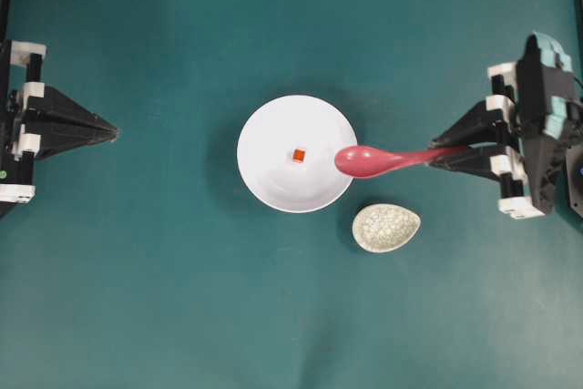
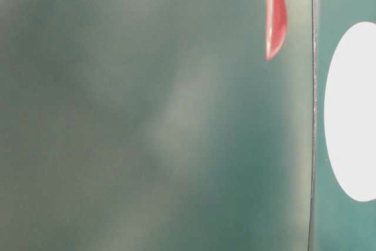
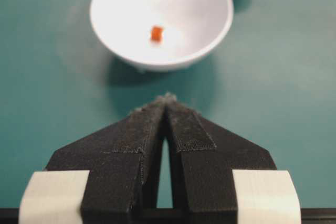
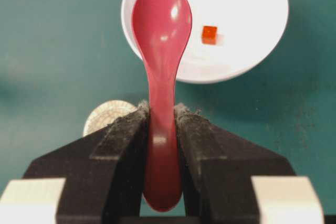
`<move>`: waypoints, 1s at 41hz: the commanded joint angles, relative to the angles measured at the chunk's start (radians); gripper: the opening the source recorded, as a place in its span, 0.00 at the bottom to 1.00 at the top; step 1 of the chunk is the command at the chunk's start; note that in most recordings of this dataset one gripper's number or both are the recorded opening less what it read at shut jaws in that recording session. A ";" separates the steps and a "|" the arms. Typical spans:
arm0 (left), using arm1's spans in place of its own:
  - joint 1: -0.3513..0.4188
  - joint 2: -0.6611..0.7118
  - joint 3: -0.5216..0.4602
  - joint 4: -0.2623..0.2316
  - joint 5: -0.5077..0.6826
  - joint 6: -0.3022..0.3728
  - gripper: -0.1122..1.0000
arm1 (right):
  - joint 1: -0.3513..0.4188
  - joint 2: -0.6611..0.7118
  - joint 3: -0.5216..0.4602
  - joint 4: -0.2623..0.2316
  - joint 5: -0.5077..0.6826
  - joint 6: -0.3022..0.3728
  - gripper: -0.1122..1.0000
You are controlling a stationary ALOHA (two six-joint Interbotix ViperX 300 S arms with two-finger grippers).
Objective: Grip the spoon and scoop the red block from the bowl with right arm.
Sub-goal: 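Lift the spoon with the right gripper and swing it over the white bowl, then lower the spoon bowl into the white bowl beside the red cube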
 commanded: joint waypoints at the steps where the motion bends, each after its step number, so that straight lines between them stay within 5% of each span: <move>1: 0.005 0.008 -0.018 0.003 -0.005 -0.002 0.09 | -0.018 0.023 -0.063 -0.002 0.038 0.003 0.31; 41: 0.005 0.008 -0.017 0.003 -0.005 -0.002 0.09 | -0.106 0.339 -0.420 -0.028 0.466 0.014 0.31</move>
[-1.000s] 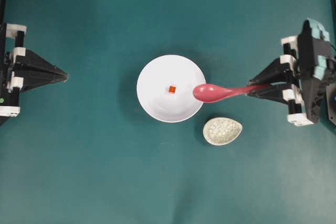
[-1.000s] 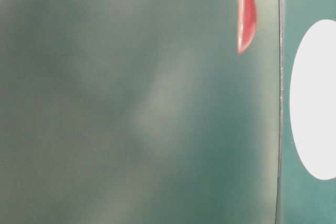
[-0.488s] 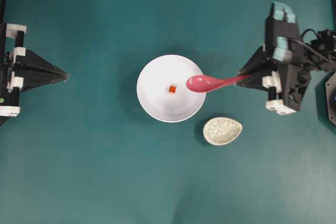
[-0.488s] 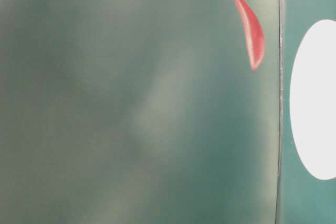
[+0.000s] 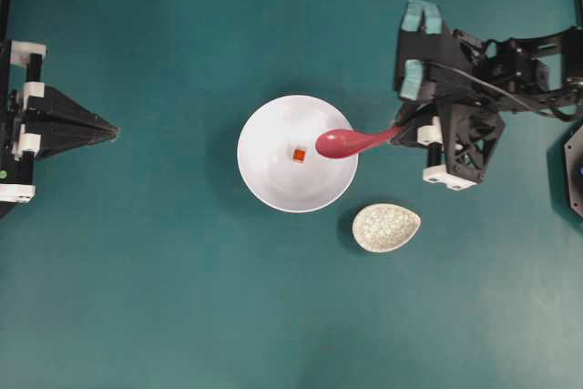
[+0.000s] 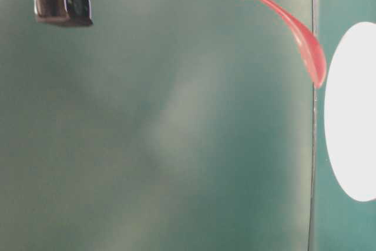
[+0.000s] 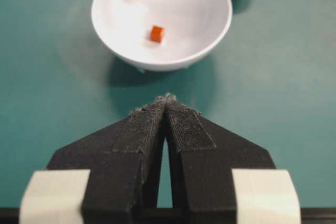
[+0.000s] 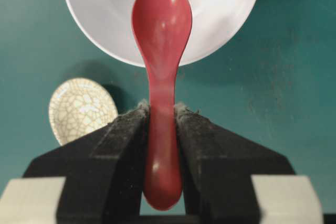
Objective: Grip the spoon and scoop the red block from the bowl with right arm.
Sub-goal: 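Lower the spoon bowl into the white bowl beside the red cube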
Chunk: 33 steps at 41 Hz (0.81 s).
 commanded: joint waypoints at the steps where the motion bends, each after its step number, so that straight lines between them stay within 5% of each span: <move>1: 0.003 0.008 -0.018 0.002 -0.005 0.000 0.09 | -0.005 0.018 -0.054 -0.002 0.028 -0.002 0.31; 33: 0.003 0.006 -0.018 0.002 -0.005 0.000 0.09 | -0.011 0.218 -0.201 -0.048 0.164 -0.012 0.31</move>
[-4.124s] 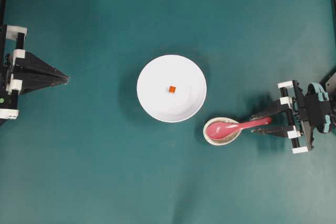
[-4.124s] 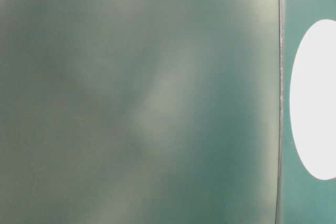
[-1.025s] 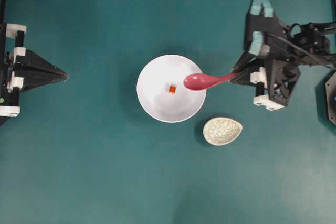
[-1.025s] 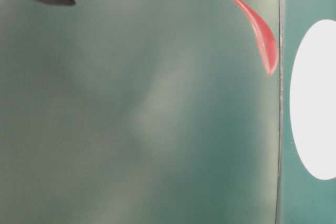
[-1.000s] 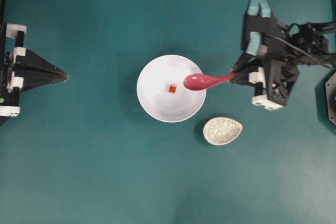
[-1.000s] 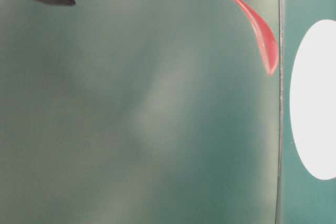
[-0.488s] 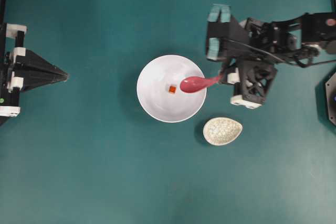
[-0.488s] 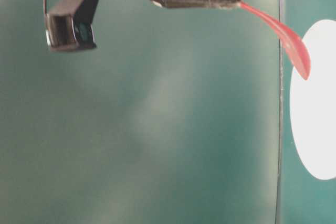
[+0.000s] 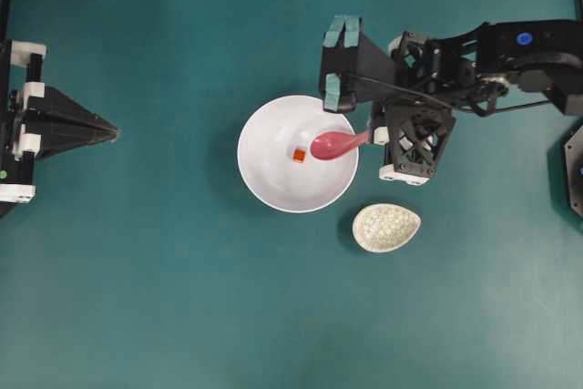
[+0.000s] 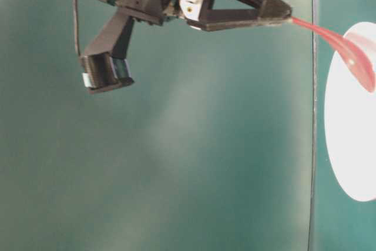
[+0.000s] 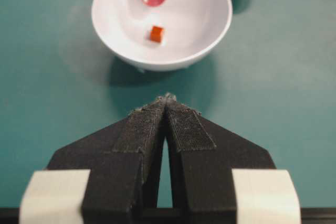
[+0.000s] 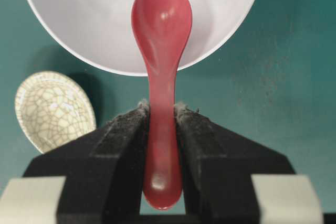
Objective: Grip the spoon and scoop the red block from the bowl with right arm.
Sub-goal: 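Lower the spoon bowl into the white bowl beside the red cube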
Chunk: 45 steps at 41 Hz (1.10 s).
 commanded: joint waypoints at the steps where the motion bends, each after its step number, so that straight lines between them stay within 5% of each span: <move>1: 0.003 0.006 -0.018 0.003 -0.005 0.000 0.09 | -0.003 0.000 -0.031 0.000 -0.002 -0.002 0.31; 45: 0.003 0.006 -0.017 0.002 -0.005 0.002 0.09 | 0.011 0.130 -0.092 0.000 -0.044 -0.012 0.31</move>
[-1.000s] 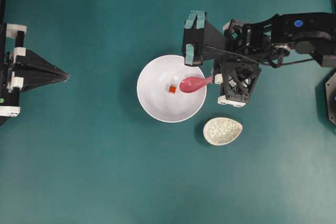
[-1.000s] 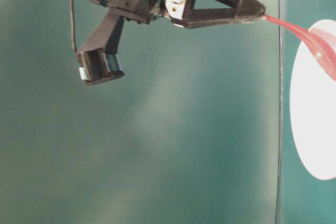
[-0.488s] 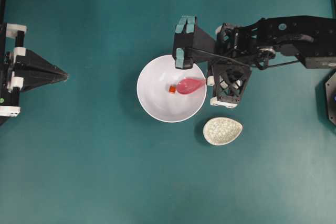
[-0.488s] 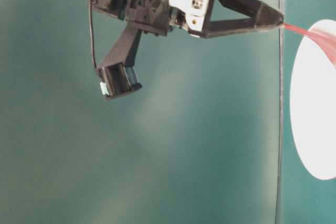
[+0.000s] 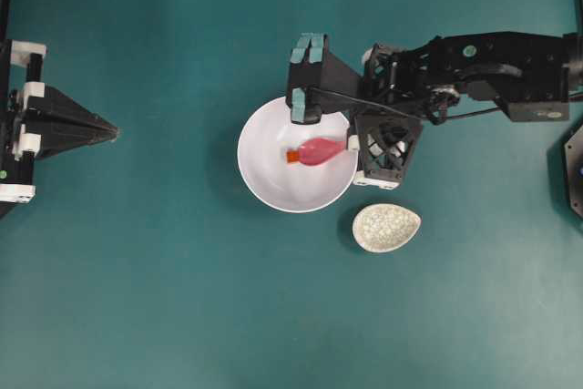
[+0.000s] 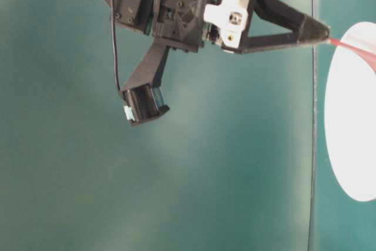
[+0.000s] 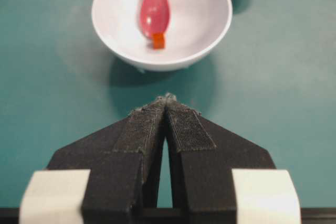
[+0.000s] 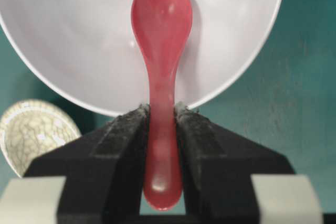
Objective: Grip the spoon and scoop the red block from the bowl with right arm.
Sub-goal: 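Lower the spoon bowl into the white bowl beside the red cube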
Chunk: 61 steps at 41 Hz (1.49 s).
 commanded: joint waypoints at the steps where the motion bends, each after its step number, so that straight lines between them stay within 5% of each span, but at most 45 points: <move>1: 0.003 0.006 -0.017 0.003 -0.005 0.002 0.09 | 0.008 -0.005 -0.035 0.002 -0.015 -0.008 0.31; 14: 0.003 0.006 -0.017 0.003 -0.006 0.002 0.09 | 0.023 0.034 -0.086 0.000 -0.017 -0.051 0.31; 61: 0.002 0.005 -0.018 0.003 -0.005 0.000 0.09 | 0.038 0.031 -0.087 0.018 -0.104 -0.046 0.31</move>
